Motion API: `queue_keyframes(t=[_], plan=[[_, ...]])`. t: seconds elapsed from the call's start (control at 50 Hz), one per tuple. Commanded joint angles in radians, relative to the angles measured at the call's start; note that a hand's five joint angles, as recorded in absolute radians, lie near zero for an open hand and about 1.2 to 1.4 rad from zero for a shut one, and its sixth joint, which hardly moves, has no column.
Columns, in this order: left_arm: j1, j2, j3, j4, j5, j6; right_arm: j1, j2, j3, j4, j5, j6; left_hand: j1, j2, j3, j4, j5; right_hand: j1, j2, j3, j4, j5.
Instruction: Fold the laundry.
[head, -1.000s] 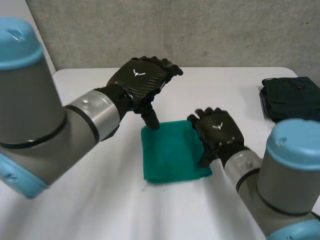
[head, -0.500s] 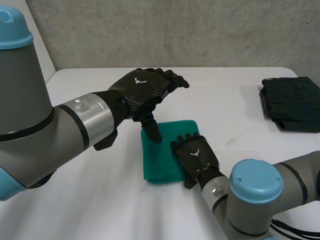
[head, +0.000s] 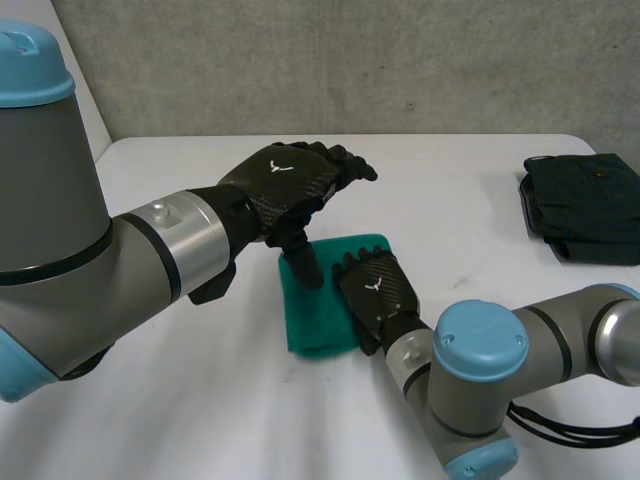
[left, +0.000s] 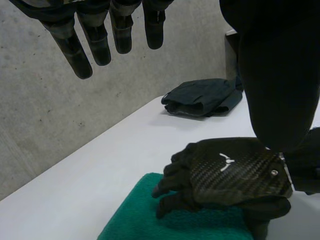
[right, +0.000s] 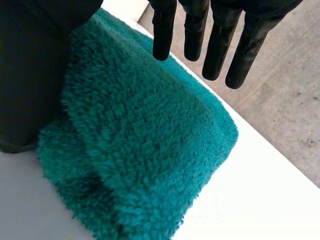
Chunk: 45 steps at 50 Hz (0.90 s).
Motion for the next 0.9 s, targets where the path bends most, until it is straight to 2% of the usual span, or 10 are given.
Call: queue_keyframes(t=[0.02,0.18,0.22,0.3,0.38,0.44,0.54,0.6,0.9], plan=[[0.003,-0.002,0.000,0.000,0.000,0.000,0.000,0.033,-0.062,0.006,0.001,-0.002,-0.003,-0.004,-0.012,-0.004,-0.020,0.161,0.136,0.104,0.105,0.136],[0.011,-0.002,0.000,0.009,0.002,-0.025,0.000,0.053,-0.127,0.010,-0.002,-0.002,0.000,-0.001,-0.009,-0.001,-0.017,0.228,0.203,0.172,0.172,0.203],[0.014,-0.002,0.000,0.011,0.002,-0.031,0.000,0.061,-0.139,0.010,-0.002,-0.002,0.000,-0.001,-0.009,-0.001,-0.017,0.292,0.268,0.236,0.236,0.268],[0.020,-0.004,0.000,0.012,0.002,-0.043,-0.002,0.089,-0.183,0.016,-0.005,-0.003,0.006,0.005,-0.003,0.005,-0.011,0.574,0.549,0.518,0.518,0.549],[0.022,-0.007,0.000,0.012,0.002,-0.045,0.000,0.121,-0.219,0.048,-0.013,-0.008,0.009,0.008,0.000,0.008,-0.008,0.625,0.600,0.568,0.568,0.600],[0.022,-0.008,0.000,0.012,0.002,-0.043,0.000,0.130,-0.242,0.085,-0.013,-0.006,0.009,0.008,0.000,0.008,-0.008,0.592,0.568,0.536,0.536,0.568],[0.028,-0.011,0.000,0.012,0.002,-0.045,0.000,0.124,-0.260,0.159,-0.015,0.005,0.009,0.008,0.000,0.008,-0.008,0.253,0.228,0.197,0.197,0.228],[0.028,-0.016,-0.001,0.012,0.002,-0.045,0.000,0.113,-0.259,0.190,-0.019,0.005,0.009,0.008,0.000,0.008,-0.008,0.152,0.128,0.096,0.096,0.127],[0.028,-0.024,-0.003,0.012,0.002,-0.045,0.000,0.099,-0.254,0.220,-0.022,0.005,0.009,0.008,0.000,0.008,-0.008,0.105,0.080,0.049,0.049,0.080]])
